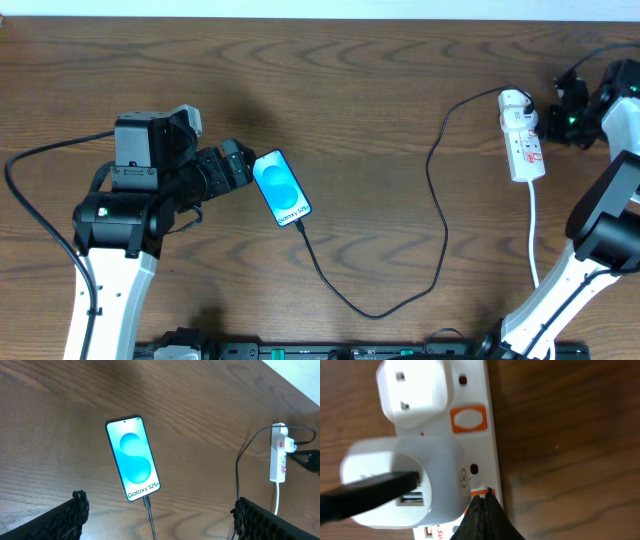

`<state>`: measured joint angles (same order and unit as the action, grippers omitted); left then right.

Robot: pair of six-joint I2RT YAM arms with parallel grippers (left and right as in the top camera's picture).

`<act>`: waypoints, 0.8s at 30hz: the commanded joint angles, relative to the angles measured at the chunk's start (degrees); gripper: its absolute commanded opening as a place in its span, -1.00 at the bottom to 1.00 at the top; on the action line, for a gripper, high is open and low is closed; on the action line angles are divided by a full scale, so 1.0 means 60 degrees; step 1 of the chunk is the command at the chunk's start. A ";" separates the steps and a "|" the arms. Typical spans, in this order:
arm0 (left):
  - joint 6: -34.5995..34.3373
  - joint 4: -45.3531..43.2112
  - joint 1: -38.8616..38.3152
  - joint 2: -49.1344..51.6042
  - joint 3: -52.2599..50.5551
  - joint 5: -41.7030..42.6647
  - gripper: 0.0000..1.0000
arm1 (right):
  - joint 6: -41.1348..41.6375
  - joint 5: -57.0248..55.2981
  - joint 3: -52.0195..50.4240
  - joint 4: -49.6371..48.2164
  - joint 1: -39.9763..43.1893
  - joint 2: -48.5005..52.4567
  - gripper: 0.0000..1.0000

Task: Plug charger to phone and switch on socket

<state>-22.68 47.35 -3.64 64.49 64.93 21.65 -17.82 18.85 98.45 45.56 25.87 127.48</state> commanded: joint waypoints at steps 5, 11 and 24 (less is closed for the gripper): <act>0.0022 -0.0015 0.0011 -0.0066 0.0175 -0.0084 0.89 | 0.0047 0.0495 -0.0299 -0.0288 -0.0066 0.0026 -0.98; 0.0022 -0.0015 0.0011 -0.0066 0.0175 -0.0084 0.88 | 0.0131 0.0991 -0.0299 -0.0404 -0.0033 0.0026 -0.98; 0.0022 -0.0011 0.0011 -0.0066 0.0175 -0.0084 0.88 | 0.0186 0.1534 -0.0299 -0.0135 -0.0029 0.0026 -0.98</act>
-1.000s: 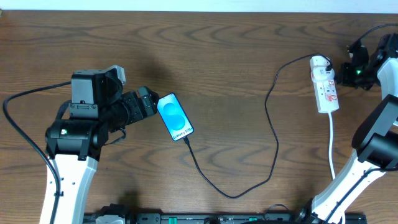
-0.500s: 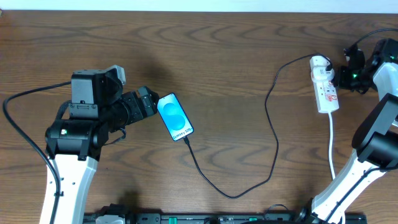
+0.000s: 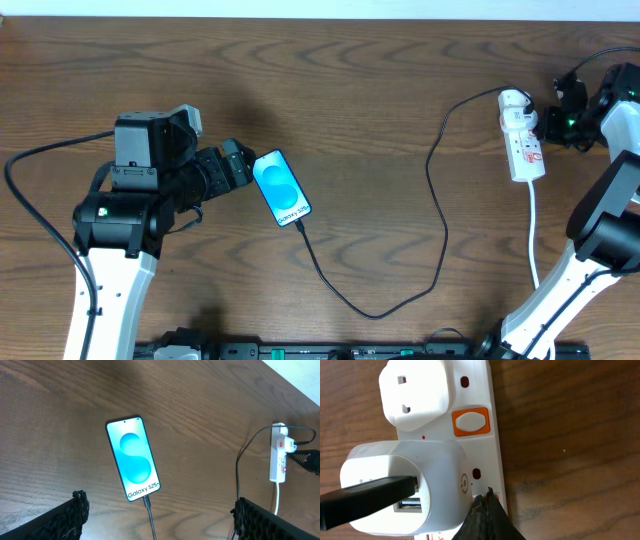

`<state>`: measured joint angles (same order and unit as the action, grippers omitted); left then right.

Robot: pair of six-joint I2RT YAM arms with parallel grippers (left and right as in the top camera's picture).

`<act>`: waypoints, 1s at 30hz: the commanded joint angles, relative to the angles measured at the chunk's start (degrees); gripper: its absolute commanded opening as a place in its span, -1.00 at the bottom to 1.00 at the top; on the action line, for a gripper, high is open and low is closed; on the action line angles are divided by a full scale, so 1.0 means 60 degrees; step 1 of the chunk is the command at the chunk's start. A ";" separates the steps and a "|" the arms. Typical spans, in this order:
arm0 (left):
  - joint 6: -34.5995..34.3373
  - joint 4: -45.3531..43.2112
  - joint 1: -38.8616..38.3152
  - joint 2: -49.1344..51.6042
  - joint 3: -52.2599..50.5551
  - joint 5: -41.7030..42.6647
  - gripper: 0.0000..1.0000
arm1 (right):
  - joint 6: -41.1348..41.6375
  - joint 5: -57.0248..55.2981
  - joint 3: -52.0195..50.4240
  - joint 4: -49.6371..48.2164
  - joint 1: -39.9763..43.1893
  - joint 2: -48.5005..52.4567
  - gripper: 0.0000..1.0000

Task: Plug charger to phone and switch on socket

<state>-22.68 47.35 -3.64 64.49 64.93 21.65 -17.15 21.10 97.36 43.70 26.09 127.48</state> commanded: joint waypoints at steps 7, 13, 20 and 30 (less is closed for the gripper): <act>0.0022 -0.0011 0.0011 -0.0066 0.0175 -0.0084 0.88 | 0.0175 0.1413 -0.0117 0.0146 -0.0076 0.0026 -0.98; 0.0022 -0.0011 0.0011 -0.0066 0.0175 -0.0084 0.88 | 0.0248 0.1781 -0.0120 0.0193 -0.0076 0.0026 -0.98; 0.0022 -0.0011 0.0011 -0.0066 0.0175 -0.0084 0.88 | 0.0288 0.1909 -0.0120 0.0189 -0.0080 0.0026 -0.98; 0.0022 -0.0011 0.0011 -0.0066 0.0175 -0.0084 0.88 | 0.0321 0.1902 -0.0124 0.0149 -0.0168 0.0026 -0.98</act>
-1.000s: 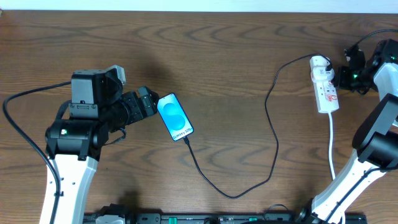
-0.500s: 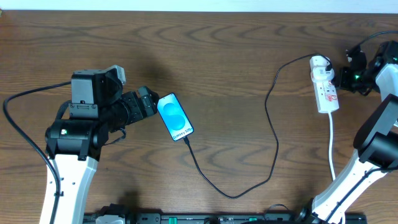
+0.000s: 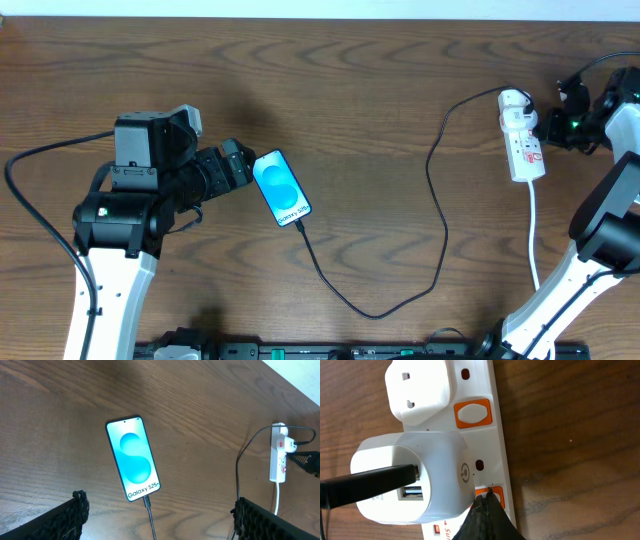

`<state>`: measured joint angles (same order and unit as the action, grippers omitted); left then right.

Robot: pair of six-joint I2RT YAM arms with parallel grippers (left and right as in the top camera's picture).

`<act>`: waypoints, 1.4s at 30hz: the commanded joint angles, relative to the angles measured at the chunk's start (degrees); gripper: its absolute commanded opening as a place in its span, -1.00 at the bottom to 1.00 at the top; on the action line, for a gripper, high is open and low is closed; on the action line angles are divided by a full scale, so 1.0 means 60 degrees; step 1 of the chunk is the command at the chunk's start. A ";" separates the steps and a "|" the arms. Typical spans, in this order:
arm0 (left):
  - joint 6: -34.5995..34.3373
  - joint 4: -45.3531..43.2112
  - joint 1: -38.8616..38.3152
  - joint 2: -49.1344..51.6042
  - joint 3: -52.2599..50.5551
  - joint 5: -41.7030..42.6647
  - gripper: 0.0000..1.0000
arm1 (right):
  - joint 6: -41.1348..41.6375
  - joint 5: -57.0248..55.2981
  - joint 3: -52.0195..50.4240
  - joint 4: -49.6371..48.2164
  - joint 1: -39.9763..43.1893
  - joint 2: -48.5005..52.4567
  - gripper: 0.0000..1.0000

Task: Plug charger to phone and switch on socket

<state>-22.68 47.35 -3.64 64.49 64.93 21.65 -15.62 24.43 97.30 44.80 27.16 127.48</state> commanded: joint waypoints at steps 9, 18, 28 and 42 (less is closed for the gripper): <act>0.0022 -0.0011 0.0011 -0.0066 0.0175 -0.0084 0.88 | 0.0466 0.1100 -0.0113 -0.0455 -0.0346 0.0026 -0.98; 0.0022 -0.0011 0.0011 -0.0066 0.0175 -0.0084 0.88 | 0.0459 0.1129 -0.0113 -0.0284 -0.0375 0.0026 -0.98; 0.0022 -0.0011 0.0011 -0.0066 0.0175 -0.0084 0.88 | 0.0459 0.1231 -0.0390 -0.0401 -0.0455 0.0026 -0.98; 0.0022 -0.0011 0.0011 -0.0066 0.0175 -0.0080 0.88 | 0.0455 0.1494 -0.0433 -0.0353 -0.0506 0.0026 -0.98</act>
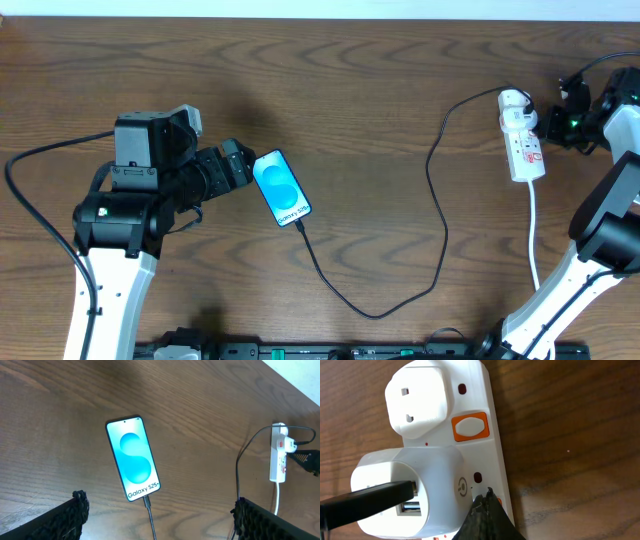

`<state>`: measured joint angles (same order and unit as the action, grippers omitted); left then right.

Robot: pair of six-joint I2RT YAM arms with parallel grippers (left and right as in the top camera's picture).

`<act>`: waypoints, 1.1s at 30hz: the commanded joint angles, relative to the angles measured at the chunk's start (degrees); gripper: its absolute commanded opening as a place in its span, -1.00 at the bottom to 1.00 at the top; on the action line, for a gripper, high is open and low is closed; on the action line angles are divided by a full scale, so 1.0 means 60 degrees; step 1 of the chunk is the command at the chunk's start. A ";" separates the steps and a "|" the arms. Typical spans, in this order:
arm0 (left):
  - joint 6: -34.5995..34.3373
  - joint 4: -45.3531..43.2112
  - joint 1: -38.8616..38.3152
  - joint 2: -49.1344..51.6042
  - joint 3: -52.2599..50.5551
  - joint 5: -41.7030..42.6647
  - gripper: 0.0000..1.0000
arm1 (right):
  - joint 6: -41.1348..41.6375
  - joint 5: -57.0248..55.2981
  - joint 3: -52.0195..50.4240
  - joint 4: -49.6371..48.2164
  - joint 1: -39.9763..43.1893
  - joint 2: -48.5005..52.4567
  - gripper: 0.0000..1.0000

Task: Plug charger to phone and switch on socket

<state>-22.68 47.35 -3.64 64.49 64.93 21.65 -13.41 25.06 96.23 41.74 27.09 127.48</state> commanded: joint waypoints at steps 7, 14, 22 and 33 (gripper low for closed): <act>0.0022 -0.0011 0.0011 -0.0066 0.0175 -0.0080 0.88 | 0.0087 0.1388 -0.0324 0.0146 -0.0725 0.0026 -0.98; 0.0022 -0.0011 0.0011 -0.0066 0.0175 -0.0080 0.88 | 0.0091 0.1388 -0.0324 0.0222 -0.0914 0.0026 -0.98; 0.0022 -0.0011 0.0011 -0.0066 0.0175 -0.0084 0.89 | 0.0091 0.1388 -0.0324 0.0481 -0.0980 0.0026 -0.98; 0.0022 -0.0011 0.0011 -0.0066 0.0175 -0.0084 0.88 | 0.0087 0.1461 -0.0324 0.0637 -0.0994 0.0026 -0.98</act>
<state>-22.68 47.35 -3.64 64.49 64.93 21.65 -13.10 23.94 95.92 44.80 26.59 126.78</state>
